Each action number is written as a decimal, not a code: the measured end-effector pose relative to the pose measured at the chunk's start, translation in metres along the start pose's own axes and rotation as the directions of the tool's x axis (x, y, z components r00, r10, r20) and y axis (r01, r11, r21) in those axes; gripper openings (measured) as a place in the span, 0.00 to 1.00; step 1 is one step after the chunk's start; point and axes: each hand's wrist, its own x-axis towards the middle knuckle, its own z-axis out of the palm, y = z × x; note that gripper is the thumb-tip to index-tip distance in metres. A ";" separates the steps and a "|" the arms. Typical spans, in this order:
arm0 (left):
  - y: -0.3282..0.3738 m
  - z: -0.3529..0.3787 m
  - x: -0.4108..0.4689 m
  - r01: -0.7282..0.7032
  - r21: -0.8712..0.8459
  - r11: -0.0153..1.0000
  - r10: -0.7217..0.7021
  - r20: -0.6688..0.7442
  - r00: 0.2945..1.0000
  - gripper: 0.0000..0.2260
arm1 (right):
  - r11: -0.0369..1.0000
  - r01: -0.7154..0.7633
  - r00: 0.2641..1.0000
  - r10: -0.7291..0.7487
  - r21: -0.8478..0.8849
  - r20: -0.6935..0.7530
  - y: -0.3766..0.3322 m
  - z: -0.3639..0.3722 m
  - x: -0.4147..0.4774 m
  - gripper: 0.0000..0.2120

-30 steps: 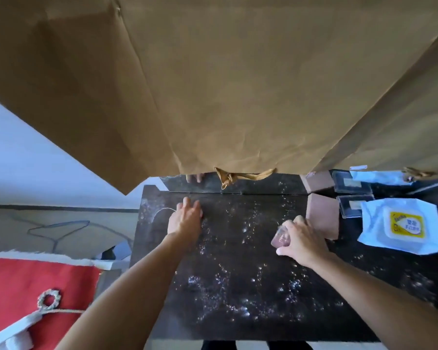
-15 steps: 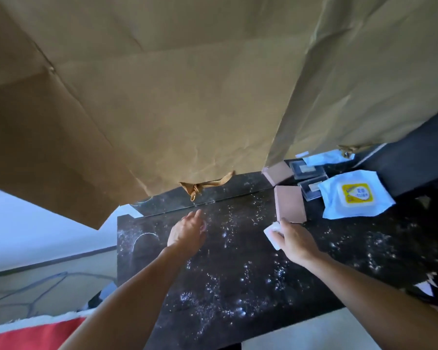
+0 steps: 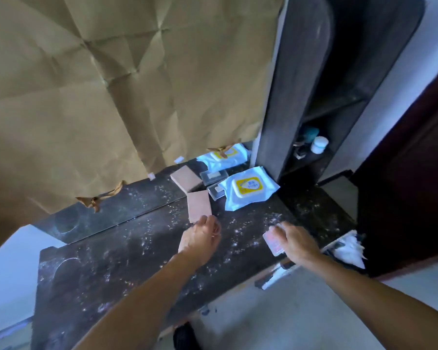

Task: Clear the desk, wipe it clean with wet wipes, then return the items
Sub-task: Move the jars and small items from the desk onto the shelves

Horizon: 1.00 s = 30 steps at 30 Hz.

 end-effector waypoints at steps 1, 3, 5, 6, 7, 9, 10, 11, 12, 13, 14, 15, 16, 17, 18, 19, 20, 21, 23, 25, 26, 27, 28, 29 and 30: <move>0.021 0.003 0.002 -0.020 -0.002 1.000 0.020 -0.011 1.000 0.15 | 1.000 -0.013 1.000 0.013 0.010 -0.026 0.016 -0.012 -0.004 0.16; 0.060 0.008 0.008 -0.073 -0.014 0.997 0.073 -0.028 0.997 0.14 | 0.998 -0.055 0.996 0.057 0.034 -0.074 0.046 -0.036 -0.011 0.18; 0.095 0.009 0.019 -0.127 0.005 0.992 0.127 -0.027 0.991 0.14 | 0.994 -0.085 0.989 0.093 0.072 -0.116 0.073 -0.059 -0.015 0.18; 0.110 0.009 0.026 -0.151 0.018 0.988 0.152 -0.025 0.988 0.15 | 0.991 -0.098 0.985 0.109 0.092 -0.134 0.084 -0.070 -0.015 0.18; 0.125 0.008 0.033 -0.173 0.026 0.984 0.174 -0.025 0.984 0.15 | 0.988 -0.112 0.980 0.128 0.109 -0.152 0.095 -0.079 -0.014 0.17; 0.152 0.004 0.052 -0.223 0.020 0.975 0.224 -0.055 0.973 0.14 | 0.980 -0.141 0.969 0.166 0.142 -0.184 0.115 -0.096 -0.007 0.18; 0.164 0.003 0.063 -0.252 0.010 0.968 0.252 -0.078 0.964 0.13 | 0.977 -0.147 0.965 0.176 0.156 -0.192 0.123 -0.104 -0.001 0.19; 0.175 0.001 0.076 -0.281 0.001 0.960 0.279 -0.103 0.955 0.12 | 0.975 -0.154 0.964 0.184 0.162 -0.194 0.131 -0.112 0.005 0.19; 0.185 0.000 0.090 -0.304 -0.004 0.953 0.301 -0.126 0.945 0.13 | 0.974 -0.160 0.962 0.190 0.162 -0.196 0.137 -0.120 0.013 0.19; 0.195 -0.001 0.106 -0.319 -0.009 0.948 0.315 -0.148 0.938 0.13 | 0.973 -0.165 0.960 0.196 0.160 -0.202 0.142 -0.128 0.021 0.19; 0.204 -0.003 0.123 -0.335 -0.018 0.942 0.327 -0.174 0.929 0.14 | 0.973 -0.168 0.956 0.200 0.157 -0.214 0.147 -0.136 0.029 0.18; 0.214 -0.006 0.139 -0.354 -0.028 0.935 0.341 -0.200 0.918 0.14 | 0.973 -0.170 0.952 0.204 0.158 -0.230 0.151 -0.144 0.037 0.18; 0.225 -0.010 0.156 -0.374 -0.032 0.927 0.357 -0.230 0.905 0.15 | 0.971 -0.169 0.947 0.207 0.169 -0.245 0.156 -0.153 0.046 0.18; 0.235 -0.015 0.173 -0.392 -0.029 0.920 0.371 -0.260 0.891 0.15 | 0.969 -0.164 0.945 0.208 0.184 -0.253 0.160 -0.161 0.055 0.17; 0.245 -0.020 0.190 -0.407 -0.024 0.913 0.383 -0.291 0.877 0.16 | 0.968 -0.158 0.944 0.206 0.196 -0.256 0.163 -0.170 0.064 0.17; 0.255 -0.027 0.207 -0.423 -0.024 0.906 0.394 -0.320 0.862 0.17 | 0.967 -0.153 0.944 0.204 0.205 -0.260 0.167 -0.179 0.073 0.18; 0.265 -0.034 0.224 -0.438 -0.027 0.898 0.404 -0.341 0.849 0.17 | 0.966 -0.144 0.942 0.200 0.216 -0.270 0.169 -0.188 0.082 0.19; 0.274 -0.041 0.240 -0.451 -0.030 0.892 0.412 -0.356 0.839 0.18 | 0.965 -0.132 0.938 0.195 0.225 -0.287 0.171 -0.198 0.092 0.21; 0.290 -0.055 0.270 -0.457 -0.034 0.889 0.412 -0.378 0.829 0.19 | 0.966 -0.109 0.932 0.181 0.233 -0.315 0.173 -0.214 0.109 0.22; 0.303 -0.067 0.295 -0.435 -0.055 0.899 0.383 -0.386 0.839 0.19 | 0.965 -0.081 0.929 0.164 0.249 -0.332 0.176 -0.226 0.123 0.22; 0.309 -0.071 0.308 -0.423 -0.067 0.904 0.367 -0.386 0.846 0.19 | 0.964 -0.068 0.929 0.155 0.258 -0.336 0.178 -0.230 0.130 0.22; 0.314 -0.075 0.321 -0.412 -0.076 0.908 0.355 -0.385 0.852 0.19 | 0.963 -0.055 0.930 0.146 0.263 -0.338 0.180 -0.233 0.138 0.22; 0.319 -0.078 0.333 -0.398 -0.084 0.914 0.339 -0.383 0.859 0.19 | 0.964 -0.043 0.930 0.135 0.264 -0.342 0.181 -0.236 0.145 0.22; 0.323 -0.080 0.346 -0.378 -0.093 0.921 0.317 -0.385 0.867 0.19 | 0.963 -0.021 0.930 0.116 0.267 -0.349 0.183 -0.239 0.153 0.22; 0.326 -0.082 0.358 -0.352 -0.102 0.930 0.290 -0.382 0.877 0.19 | 0.963 0.002 0.929 0.098 0.269 -0.358 0.185 -0.241 0.162 0.23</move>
